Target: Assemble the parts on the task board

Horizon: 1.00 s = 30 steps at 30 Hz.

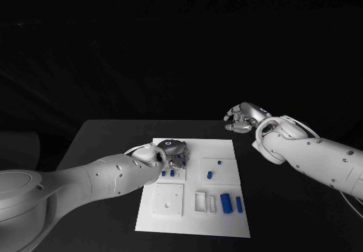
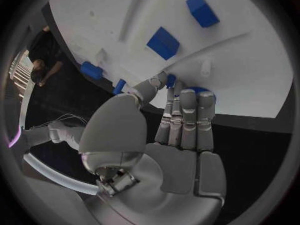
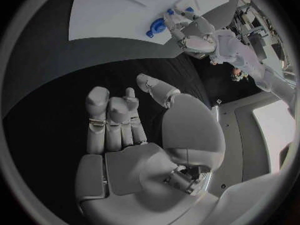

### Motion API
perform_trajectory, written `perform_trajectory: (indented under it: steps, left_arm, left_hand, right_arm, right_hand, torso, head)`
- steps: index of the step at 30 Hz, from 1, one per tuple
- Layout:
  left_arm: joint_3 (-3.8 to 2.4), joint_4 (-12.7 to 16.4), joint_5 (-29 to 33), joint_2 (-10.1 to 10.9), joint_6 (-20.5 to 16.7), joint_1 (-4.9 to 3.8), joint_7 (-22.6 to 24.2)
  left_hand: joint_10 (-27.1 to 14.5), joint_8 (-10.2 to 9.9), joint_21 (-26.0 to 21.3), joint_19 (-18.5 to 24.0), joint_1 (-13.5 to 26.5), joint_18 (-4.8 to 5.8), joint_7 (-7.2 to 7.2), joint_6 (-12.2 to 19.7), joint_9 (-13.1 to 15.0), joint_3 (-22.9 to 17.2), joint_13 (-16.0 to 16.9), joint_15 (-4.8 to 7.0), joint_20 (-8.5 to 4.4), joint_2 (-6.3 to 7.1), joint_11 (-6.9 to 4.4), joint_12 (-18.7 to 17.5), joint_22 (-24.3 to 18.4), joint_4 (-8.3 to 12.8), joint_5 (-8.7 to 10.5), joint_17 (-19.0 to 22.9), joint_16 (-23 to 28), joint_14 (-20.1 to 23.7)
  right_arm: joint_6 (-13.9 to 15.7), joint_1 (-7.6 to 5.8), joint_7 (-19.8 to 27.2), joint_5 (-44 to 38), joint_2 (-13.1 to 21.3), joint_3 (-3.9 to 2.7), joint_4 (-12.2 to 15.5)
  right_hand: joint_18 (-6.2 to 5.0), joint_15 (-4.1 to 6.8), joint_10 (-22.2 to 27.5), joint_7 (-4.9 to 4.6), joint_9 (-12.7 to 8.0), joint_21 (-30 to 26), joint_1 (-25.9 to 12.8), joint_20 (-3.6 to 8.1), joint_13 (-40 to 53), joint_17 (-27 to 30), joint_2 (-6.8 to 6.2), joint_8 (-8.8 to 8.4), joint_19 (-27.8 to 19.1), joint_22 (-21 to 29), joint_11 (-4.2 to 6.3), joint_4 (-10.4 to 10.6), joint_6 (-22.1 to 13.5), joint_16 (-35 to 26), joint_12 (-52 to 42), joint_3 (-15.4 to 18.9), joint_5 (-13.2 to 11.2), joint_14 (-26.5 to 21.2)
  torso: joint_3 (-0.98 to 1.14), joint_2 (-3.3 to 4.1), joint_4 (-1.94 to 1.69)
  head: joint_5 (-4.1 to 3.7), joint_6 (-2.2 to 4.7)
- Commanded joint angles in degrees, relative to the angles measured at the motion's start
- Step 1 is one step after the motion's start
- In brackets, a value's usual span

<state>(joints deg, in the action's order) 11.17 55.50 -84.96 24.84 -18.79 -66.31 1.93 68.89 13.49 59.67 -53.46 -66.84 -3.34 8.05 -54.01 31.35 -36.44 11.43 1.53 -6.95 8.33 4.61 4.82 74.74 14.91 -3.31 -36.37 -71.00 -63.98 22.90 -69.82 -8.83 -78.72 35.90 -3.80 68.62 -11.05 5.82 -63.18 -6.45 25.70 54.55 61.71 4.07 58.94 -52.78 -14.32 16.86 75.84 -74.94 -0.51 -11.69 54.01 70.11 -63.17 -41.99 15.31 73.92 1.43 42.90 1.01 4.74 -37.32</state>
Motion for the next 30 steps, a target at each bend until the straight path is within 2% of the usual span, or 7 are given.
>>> perform_trajectory:
  steps: [1,14,23,30]
  left_arm:
    - [0.27,0.1,-0.6,-0.2,3.2,0.54,-0.5]
    - [0.26,0.6,-2.2,0.1,4.2,0.6,-1.3]
    - [0.27,0.5,-2.3,0.2,2.9,0.62,-1.5]
    - [0.25,1.1,-1.7,0.8,0.3,0.64,-1.4]
  left_hand:
    - [1.0,0.5,0.3,-0.3,0.0,-4.69,-0.21,-0.8,0.0,-0.1,0.2,0.41,-0.46,-0.81,-0.11,0.3,0.1,-0.1,-0.17,0.1,-0.4,-0.5]
    - [5.2,2.4,1.4,-2.0,-1.4,-4.94,-1.69,-4.6,0.0,-0.4,0.7,1.74,-1.44,-1.77,-1.47,1.3,0.5,1.1,-0.33,0.8,-1.9,-2.4]
    - [6.7,3.0,1.7,-2.6,-1.6,-4.87,-2.15,-6.0,0.0,-0.5,0.8,2.28,-1.87,-2.52,-2.02,1.5,0.6,1.2,-0.34,1.2,-2.2,-3.1]
    - [7.5,3.3,1.8,-3.0,-1.3,-4.83,-2.36,-6.7,-0.1,-0.4,0.8,2.56,-2.14,-3.13,-2.3,1.5,0.5,1.0,-0.29,1.6,-2.3,-3.7]
  right_arm:
    - [-0.4,0.02,0.4,-0.5,0.0,-0.03,0.1]
    - [-0.4,0.02,0.5,-0.5,-0.1,-0.03,0.0]
    - [-0.4,0.02,0.5,-0.5,-0.1,-0.03,0.0]
    - [-0.4,0.02,0.5,-0.5,-0.1,-0.03,0.0]
  right_hand:
    - [-3.95,0.05,0.1,-0.47,0.0,-0.3,-0.1,0.47,-0.1,-0.1,0.51,-0.14,-0.1,-0.4,0.1,0.0,0.0,-0.3,-0.2,0.4,0.2,0.5]
    - [-3.95,0.06,0.1,-0.45,0.0,-0.3,-0.2,0.46,-0.1,-0.1,0.53,-0.1,-0.1,-0.4,0.11,0.1,0.0,-0.3,-0.3,0.5,0.2,0.5]
    - [-3.95,0.07,0.1,-0.44,0.0,-0.3,-0.2,0.46,-0.1,-0.1,0.54,-0.07,-0.1,-0.4,0.13,0.1,0.1,-0.3,-0.3,0.5,0.2,0.5]
    - [-3.95,0.08,0.0,-0.43,0.0,-0.3,-0.2,0.45,-0.1,-0.1,0.55,-0.06,-0.1,-0.4,0.13,0.1,0.1,-0.3,-0.3,0.5,0.3,0.5]
  torso:
    - [-0.03,0.01,-0.08]
    - [-0.04,0.0,-0.08]
    - [-0.04,-0.04,-0.08]
    - [-0.05,-0.04,-0.08]
  head:
    - [-0.1,-0.11]
    - [-0.14,-0.34]
    - [-0.11,-0.33]
    - [-0.02,-0.15]
